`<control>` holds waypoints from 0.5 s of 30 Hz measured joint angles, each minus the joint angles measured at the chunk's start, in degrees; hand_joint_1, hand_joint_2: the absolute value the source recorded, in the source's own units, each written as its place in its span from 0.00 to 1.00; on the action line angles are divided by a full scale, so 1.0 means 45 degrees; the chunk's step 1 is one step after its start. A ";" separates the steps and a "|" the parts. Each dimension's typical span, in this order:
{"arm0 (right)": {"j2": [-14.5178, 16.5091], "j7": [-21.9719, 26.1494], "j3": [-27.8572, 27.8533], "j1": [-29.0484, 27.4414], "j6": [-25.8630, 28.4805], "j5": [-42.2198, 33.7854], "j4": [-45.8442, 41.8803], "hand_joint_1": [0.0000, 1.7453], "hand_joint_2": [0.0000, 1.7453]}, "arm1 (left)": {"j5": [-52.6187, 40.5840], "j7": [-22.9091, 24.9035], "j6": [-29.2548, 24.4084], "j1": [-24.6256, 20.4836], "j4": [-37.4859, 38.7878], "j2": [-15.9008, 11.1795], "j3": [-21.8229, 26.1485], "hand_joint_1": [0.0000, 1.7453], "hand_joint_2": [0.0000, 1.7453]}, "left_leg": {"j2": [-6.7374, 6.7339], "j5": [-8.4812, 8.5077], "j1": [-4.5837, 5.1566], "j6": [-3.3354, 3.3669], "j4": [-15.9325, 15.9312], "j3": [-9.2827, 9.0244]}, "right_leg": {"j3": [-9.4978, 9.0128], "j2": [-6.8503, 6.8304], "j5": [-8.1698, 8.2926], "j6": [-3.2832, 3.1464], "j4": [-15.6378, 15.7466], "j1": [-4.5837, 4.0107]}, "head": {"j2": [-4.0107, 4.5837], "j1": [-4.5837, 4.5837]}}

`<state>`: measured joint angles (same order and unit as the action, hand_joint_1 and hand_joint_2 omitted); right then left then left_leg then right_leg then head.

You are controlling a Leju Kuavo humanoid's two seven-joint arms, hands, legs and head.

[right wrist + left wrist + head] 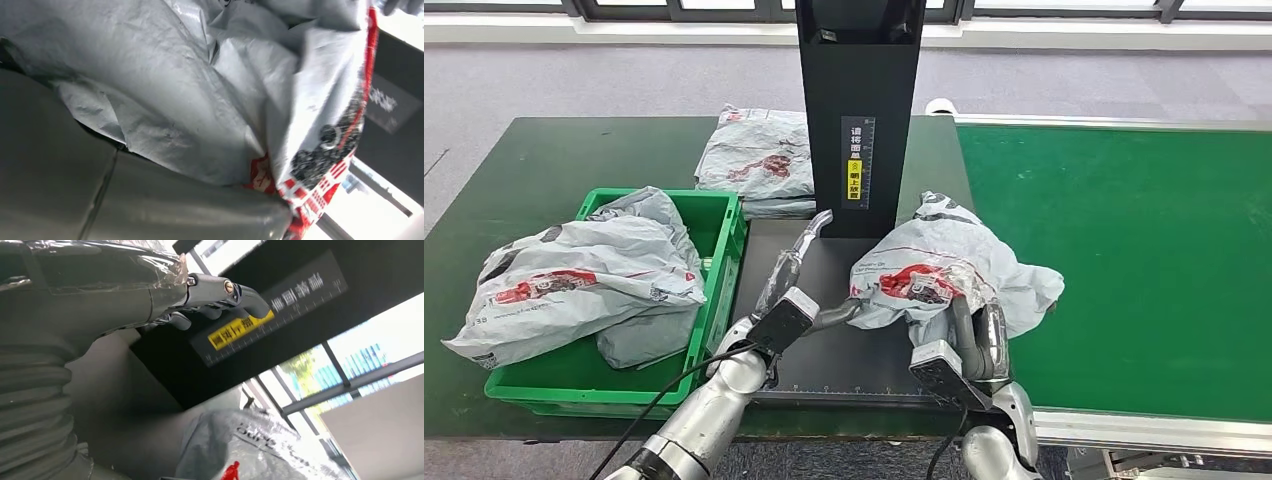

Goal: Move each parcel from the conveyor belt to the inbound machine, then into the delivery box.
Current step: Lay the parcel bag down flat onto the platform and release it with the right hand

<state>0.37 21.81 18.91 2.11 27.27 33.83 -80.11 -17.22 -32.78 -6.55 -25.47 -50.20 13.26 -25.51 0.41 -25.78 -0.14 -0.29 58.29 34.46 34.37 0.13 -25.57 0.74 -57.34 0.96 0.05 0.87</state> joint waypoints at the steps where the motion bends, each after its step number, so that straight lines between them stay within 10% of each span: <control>1: 0.0040 0.0025 -0.0068 -0.0057 -0.0006 -0.0057 -0.0112 0.00 0.00 | -0.0039 -0.0022 0.0034 -0.0049 0.0092 0.0026 -0.0085 0.00 1.00 | -0.0001 0.0000 0.0000 0.0000 0.0000 0.0000 | 0.0001 0.0001 0.0000 0.0000 0.0000 0.0000 | 0.0000 -0.0001; 15: 0.0302 -0.3273 -0.0737 -0.0420 -0.3021 0.2002 -0.0414 0.00 0.00 | -0.0088 0.0297 0.0069 -0.0727 0.1268 0.0209 -0.0557 0.00 1.00 | -0.0004 0.0003 -0.0001 -0.0003 -0.0001 0.0003 | 0.0002 0.0002 0.0003 -0.0004 -0.0003 0.0000 | 0.0001 -0.0001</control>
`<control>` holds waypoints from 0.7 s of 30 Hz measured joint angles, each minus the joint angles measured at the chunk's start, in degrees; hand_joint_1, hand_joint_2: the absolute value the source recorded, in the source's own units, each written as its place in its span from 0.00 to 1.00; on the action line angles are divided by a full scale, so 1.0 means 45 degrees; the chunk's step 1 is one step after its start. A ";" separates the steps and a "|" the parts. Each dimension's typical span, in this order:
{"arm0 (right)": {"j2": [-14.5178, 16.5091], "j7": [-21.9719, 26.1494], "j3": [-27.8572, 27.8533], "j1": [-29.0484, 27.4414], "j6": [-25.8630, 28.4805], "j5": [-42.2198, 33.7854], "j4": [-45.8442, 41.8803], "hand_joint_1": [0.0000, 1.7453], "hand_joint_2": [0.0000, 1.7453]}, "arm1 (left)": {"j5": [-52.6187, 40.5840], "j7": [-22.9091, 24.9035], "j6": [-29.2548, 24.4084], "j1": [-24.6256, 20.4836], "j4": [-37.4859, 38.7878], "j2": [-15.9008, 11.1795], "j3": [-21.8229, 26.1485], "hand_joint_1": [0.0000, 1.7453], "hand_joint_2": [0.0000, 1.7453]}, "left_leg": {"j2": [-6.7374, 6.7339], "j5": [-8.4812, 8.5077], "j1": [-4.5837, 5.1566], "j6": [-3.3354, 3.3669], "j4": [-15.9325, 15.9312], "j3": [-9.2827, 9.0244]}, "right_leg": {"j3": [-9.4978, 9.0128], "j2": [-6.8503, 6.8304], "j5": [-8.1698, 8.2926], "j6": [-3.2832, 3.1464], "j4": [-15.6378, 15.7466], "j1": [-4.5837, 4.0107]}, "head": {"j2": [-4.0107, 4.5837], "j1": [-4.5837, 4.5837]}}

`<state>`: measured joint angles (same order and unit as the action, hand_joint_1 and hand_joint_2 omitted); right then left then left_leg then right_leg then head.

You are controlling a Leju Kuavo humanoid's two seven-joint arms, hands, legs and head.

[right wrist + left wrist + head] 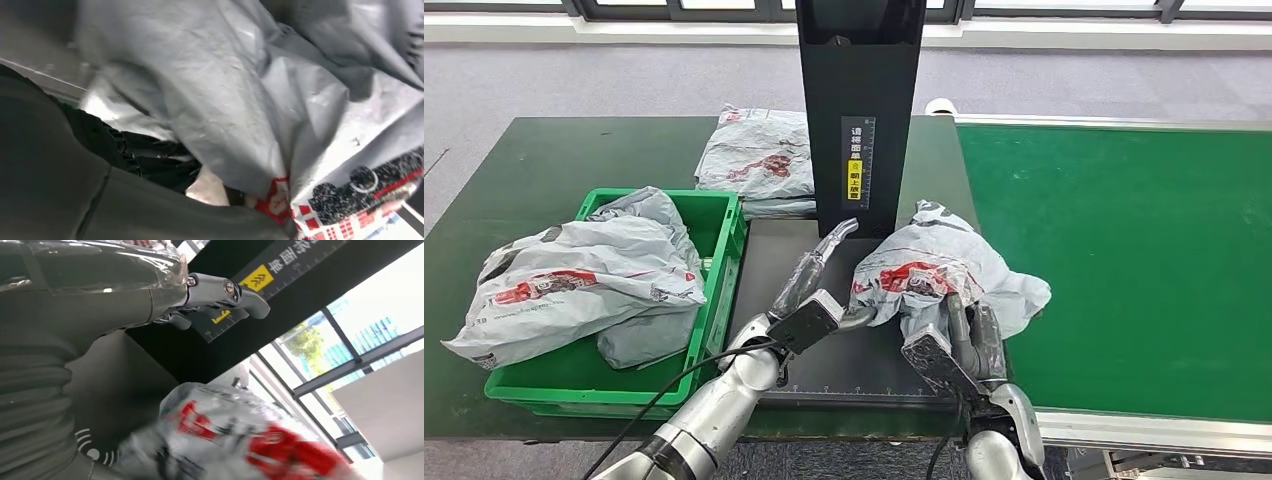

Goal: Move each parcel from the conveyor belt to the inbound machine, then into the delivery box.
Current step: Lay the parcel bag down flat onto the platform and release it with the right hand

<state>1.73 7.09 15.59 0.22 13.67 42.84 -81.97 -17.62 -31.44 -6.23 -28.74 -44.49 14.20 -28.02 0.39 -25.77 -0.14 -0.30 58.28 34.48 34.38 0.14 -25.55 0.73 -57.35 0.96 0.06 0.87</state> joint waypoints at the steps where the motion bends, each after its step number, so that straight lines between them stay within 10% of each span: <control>1: 0.0000 -0.0456 -0.0005 0.0003 -0.0402 0.0416 0.0039 0.00 0.00 | 0.0217 0.0075 -0.0026 -0.0036 0.0055 0.0004 0.0007 0.00 1.00 | 0.0000 0.0000 0.0000 0.0000 0.0000 0.0001 | 0.0000 0.0000 0.0000 0.0000 0.0000 0.0000 | -0.0001 -0.0001; 6: -0.0015 -0.2138 -0.0007 -0.0048 -0.1963 0.2560 0.0845 0.00 0.00 | 0.2016 0.0286 0.0181 -0.0298 0.0265 0.0046 0.0526 0.00 1.00 | 0.0003 0.0001 -0.0001 0.0000 -0.0001 0.0003 | 0.0000 -0.0004 0.0000 0.0000 0.0000 -0.0001 | 0.0000 0.0000; 21: -0.1104 -0.2398 0.1060 -0.0115 -0.2931 0.3804 0.1940 0.00 0.00 | 0.5305 -0.0266 -0.0379 -0.0068 -0.0344 0.0038 0.2898 0.00 1.00 | -0.0004 -0.0003 -0.0003 0.0002 -0.0002 -0.0008 | -0.0015 0.0001 -0.0006 0.0004 0.0004 -0.0004 | -0.0001 -0.0002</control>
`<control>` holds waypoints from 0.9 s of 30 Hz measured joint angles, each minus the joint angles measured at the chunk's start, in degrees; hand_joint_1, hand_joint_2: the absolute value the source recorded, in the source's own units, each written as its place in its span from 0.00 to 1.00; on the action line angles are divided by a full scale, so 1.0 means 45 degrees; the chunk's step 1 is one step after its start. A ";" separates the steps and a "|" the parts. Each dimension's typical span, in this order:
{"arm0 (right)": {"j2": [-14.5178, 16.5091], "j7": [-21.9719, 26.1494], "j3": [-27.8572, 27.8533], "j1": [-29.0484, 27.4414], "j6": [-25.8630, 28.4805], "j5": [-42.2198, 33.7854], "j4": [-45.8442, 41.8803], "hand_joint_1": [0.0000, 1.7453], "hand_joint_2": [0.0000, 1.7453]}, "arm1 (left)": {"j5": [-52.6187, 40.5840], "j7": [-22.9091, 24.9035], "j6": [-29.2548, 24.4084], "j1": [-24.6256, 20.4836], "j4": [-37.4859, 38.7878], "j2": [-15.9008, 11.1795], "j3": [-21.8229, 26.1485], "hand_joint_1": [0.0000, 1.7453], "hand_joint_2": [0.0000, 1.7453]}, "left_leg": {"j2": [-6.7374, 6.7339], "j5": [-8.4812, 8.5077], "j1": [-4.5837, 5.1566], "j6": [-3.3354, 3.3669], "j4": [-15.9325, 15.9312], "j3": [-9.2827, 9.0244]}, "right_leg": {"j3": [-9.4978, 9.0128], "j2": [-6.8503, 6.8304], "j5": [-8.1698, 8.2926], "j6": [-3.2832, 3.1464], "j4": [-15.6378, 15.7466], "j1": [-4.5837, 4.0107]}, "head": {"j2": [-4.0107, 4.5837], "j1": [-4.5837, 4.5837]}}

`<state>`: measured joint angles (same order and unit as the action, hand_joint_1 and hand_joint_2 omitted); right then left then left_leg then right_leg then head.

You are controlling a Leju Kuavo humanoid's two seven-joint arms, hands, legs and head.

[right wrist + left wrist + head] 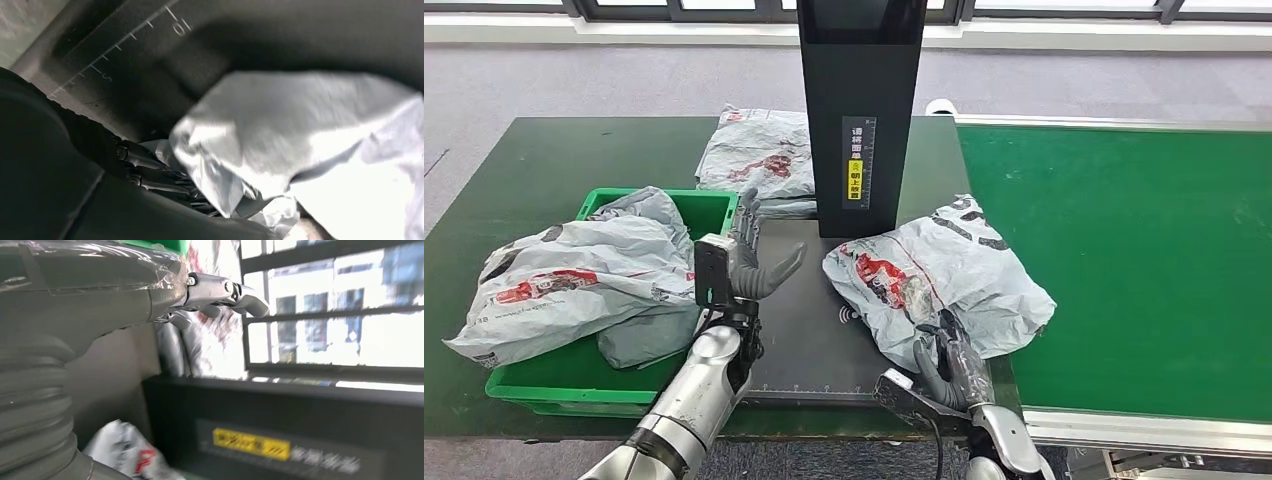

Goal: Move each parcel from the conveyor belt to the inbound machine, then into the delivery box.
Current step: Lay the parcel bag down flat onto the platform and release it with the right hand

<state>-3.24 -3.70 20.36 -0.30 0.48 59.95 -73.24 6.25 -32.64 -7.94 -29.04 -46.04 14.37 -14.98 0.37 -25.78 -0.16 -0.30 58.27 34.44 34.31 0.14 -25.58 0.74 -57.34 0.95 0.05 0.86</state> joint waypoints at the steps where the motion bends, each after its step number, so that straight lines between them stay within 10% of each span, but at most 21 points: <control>1: -0.0105 0.0167 0.0199 0.0153 0.0008 0.0078 0.0189 0.00 0.00 | 0.0086 -0.0076 -0.0028 0.0037 -0.0173 -0.0017 0.0097 0.00 1.00 | -0.0010 -0.0003 0.0000 -0.0002 0.0000 -0.0005 | -0.0002 0.0008 0.0000 -0.0001 0.0001 0.0000 | 0.0000 -0.0001; 19: -0.0075 0.3215 0.2140 0.1855 0.1331 0.1179 0.1572 0.00 0.00 | -0.0669 -0.0615 0.0481 0.0290 -0.1416 -0.0040 0.0143 0.00 1.00 | -0.0022 0.0033 -0.0001 -0.0017 0.0000 0.0001 | 0.0010 0.0019 0.0032 -0.0014 -0.0011 -0.0001 | 0.0001 0.0004; 27: 0.0197 0.5208 0.2474 0.1971 0.1649 -0.1087 0.0701 0.00 0.00 | -0.0889 -0.0784 0.0717 0.0281 -0.1323 -0.0036 -0.0119 0.00 1.00 | -0.0016 0.0031 -0.0001 -0.0017 -0.0001 0.0009 | 0.0022 0.0016 0.0030 -0.0014 -0.0009 -0.0001 | -0.0001 0.0001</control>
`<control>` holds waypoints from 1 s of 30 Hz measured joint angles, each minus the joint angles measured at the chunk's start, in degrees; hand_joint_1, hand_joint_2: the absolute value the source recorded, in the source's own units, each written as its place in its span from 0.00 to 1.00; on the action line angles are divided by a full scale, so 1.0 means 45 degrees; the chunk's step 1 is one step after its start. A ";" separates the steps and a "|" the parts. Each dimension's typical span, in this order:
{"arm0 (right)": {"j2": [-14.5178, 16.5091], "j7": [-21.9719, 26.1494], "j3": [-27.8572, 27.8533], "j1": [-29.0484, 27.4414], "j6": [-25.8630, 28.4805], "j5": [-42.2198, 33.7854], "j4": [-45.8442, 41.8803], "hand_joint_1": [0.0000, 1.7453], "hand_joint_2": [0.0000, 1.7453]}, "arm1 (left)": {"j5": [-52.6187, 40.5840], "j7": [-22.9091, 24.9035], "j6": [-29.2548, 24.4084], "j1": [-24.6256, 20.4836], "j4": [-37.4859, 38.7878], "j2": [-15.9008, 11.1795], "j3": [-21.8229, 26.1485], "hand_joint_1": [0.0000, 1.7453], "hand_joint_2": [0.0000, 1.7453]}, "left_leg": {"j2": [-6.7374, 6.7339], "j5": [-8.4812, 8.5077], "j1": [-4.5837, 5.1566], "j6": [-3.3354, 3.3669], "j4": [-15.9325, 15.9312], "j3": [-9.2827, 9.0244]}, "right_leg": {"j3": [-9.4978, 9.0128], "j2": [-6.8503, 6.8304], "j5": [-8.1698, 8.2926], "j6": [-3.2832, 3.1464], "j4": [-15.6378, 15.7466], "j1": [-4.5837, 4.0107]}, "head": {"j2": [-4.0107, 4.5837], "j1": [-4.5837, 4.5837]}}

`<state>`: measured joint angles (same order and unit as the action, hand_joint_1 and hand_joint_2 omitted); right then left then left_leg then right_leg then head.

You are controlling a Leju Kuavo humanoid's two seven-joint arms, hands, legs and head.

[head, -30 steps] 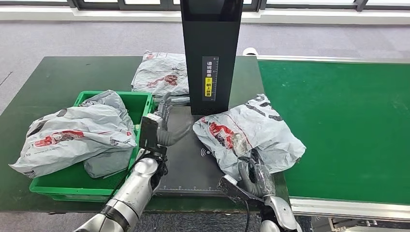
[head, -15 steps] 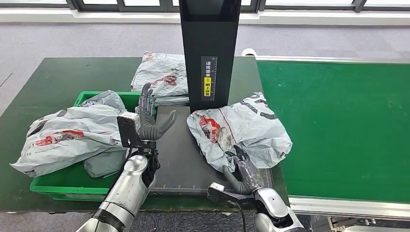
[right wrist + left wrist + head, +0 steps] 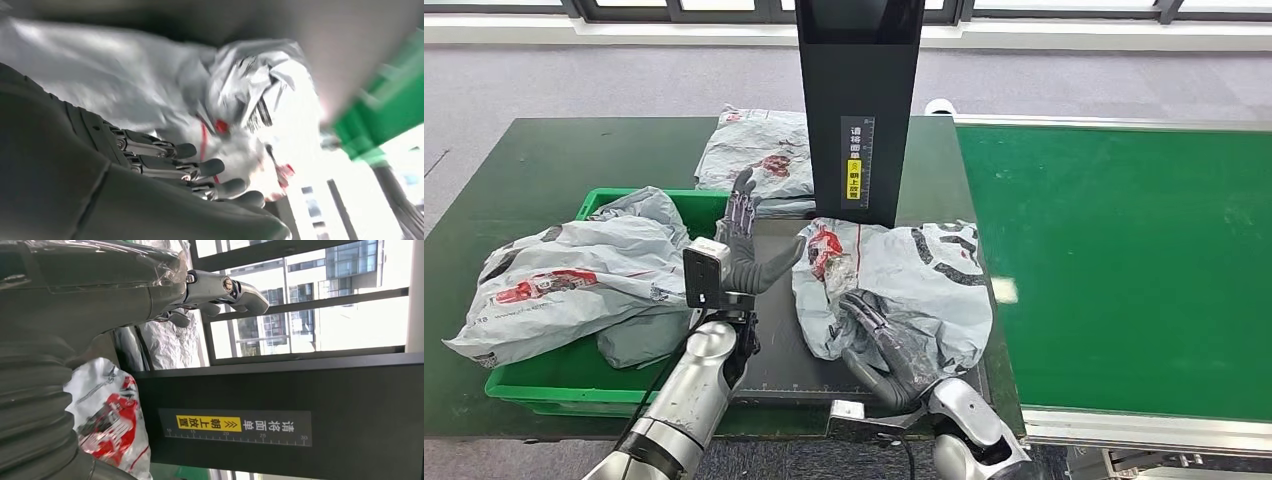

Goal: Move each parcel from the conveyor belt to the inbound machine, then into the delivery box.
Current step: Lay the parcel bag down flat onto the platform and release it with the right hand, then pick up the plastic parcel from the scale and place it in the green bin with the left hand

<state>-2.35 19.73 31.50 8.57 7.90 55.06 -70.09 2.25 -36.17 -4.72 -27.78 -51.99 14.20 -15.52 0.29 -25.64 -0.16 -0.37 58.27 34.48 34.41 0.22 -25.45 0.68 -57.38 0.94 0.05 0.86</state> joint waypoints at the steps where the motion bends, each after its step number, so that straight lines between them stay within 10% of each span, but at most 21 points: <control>1: 0.0040 0.0097 0.0000 -0.0006 -0.0011 -0.0181 -0.0110 0.00 0.00 | -0.0010 -0.0008 0.0019 -0.0002 0.0024 0.0002 -0.0002 0.00 1.00 | 0.0000 0.0000 0.0000 0.0000 0.0000 0.0000 | 0.0001 0.0000 0.0000 0.0000 0.0000 0.0000 | 0.0001 0.0001; 15: 0.0271 0.1650 -0.0391 -0.0653 -0.0257 -0.3867 -0.2325 0.00 0.00 | -0.0376 -0.0427 0.0010 -0.0188 0.0517 0.0039 -0.0333 0.00 1.00 | -0.0005 -0.0001 0.0001 0.0000 0.0000 0.0003 | 0.0007 0.0003 0.0000 0.0000 0.0002 0.0001 | 0.0001 -0.0001; 19: 0.0271 0.1631 -0.0513 -0.0763 -0.0250 -0.3989 -0.2723 0.00 1.00 | -0.0488 -0.0437 0.0010 -0.0234 0.0584 0.0040 -0.0380 0.00 1.00 | -0.0003 -0.0001 0.0001 0.0000 0.0001 0.0002 | 0.0008 0.0002 0.0000 0.0000 0.0002 0.0001 | 0.0001 0.0001; 30: 0.1086 0.2040 -0.2983 -0.2041 0.1049 -0.6048 -0.5004 0.00 1.00 | -0.4417 0.0692 -0.0664 -0.0337 0.1658 0.0113 -0.1986 0.00 1.00 | -0.0001 -0.0016 0.0003 0.0005 0.0001 0.0008 | 0.0010 0.0000 -0.0008 -0.0003 0.0007 0.0004 | 0.0002 -0.0001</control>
<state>2.53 28.91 18.07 -0.62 12.62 27.84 -92.60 -17.62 -33.05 -7.70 -29.30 -44.53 14.71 -24.45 0.29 -25.71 -0.15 -0.35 58.27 34.51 34.46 0.22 -25.48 0.66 -57.35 0.96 0.06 0.86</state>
